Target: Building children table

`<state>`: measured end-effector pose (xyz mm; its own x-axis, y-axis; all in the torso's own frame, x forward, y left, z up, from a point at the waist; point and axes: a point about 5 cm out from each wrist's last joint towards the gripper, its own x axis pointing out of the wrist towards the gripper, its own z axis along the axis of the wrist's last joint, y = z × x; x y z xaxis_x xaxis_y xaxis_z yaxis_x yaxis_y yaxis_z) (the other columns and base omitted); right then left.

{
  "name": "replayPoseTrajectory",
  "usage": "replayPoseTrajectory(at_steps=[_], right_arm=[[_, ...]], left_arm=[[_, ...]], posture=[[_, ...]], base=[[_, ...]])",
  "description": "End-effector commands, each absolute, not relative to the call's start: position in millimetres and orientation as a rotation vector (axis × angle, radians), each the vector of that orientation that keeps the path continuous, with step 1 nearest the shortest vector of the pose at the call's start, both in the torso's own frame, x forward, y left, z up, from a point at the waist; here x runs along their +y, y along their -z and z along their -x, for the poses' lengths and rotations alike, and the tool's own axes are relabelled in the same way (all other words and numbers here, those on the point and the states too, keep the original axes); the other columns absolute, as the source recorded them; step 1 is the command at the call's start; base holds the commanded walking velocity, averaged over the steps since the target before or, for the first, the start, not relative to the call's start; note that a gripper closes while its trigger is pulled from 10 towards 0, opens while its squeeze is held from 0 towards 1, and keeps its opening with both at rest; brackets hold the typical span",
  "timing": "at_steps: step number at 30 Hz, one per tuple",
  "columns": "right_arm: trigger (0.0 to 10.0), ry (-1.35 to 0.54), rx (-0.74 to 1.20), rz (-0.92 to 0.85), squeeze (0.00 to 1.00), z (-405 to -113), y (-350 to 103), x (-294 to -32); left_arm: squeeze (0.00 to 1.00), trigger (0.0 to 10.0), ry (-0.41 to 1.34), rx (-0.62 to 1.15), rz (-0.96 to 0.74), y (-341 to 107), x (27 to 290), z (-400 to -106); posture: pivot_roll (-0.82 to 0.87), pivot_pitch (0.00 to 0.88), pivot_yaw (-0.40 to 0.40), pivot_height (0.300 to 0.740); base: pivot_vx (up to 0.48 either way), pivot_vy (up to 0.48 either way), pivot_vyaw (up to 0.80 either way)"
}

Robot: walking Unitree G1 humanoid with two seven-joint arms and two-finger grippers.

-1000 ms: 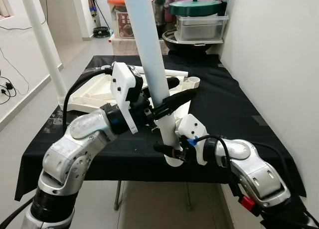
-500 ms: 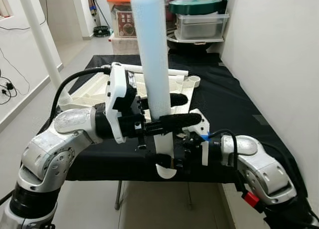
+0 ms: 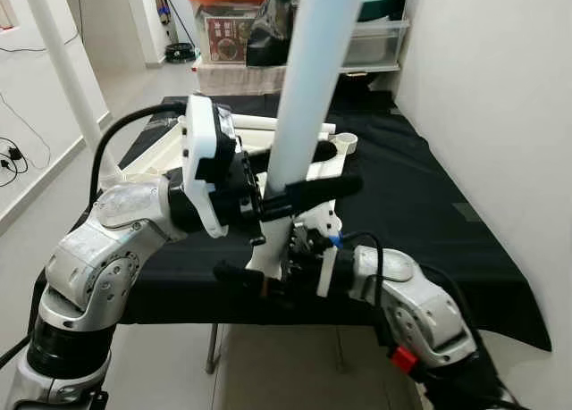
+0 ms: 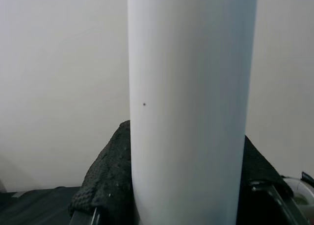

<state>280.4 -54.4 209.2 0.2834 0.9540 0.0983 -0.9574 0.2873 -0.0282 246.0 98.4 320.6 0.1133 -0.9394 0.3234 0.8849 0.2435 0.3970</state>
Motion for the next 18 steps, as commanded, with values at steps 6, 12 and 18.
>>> replayPoseTrajectory(at_steps=[6, 12, 18], right_arm=[[0.0, -1.318, -0.162, -0.017, 0.00, -280.8, -215.3, -47.7], [0.0, -1.339, -0.152, 0.022, 0.00, -280.1, -211.5, -46.4], [0.0, -1.317, -0.161, 0.016, 0.00, -283.5, -212.1, -46.8]], left_arm=[[0.00, 3.5, 1.383, -0.587, -0.089, -317.9, 91.2, -241.3], [0.00, 3.4, 1.382, -0.591, -0.087, -317.1, 90.9, -241.2], [0.00, 3.2, 1.378, -0.598, -0.078, -317.5, 91.1, -241.0]], posture=[[-0.02, 0.000, 0.019, 0.740], [-0.02, 0.000, 0.017, 0.740], [-0.02, 0.000, 0.017, 0.740]], base=[[0.000, 0.000, 0.00], [0.000, 0.000, 0.00], [0.000, 0.000, 0.00]])
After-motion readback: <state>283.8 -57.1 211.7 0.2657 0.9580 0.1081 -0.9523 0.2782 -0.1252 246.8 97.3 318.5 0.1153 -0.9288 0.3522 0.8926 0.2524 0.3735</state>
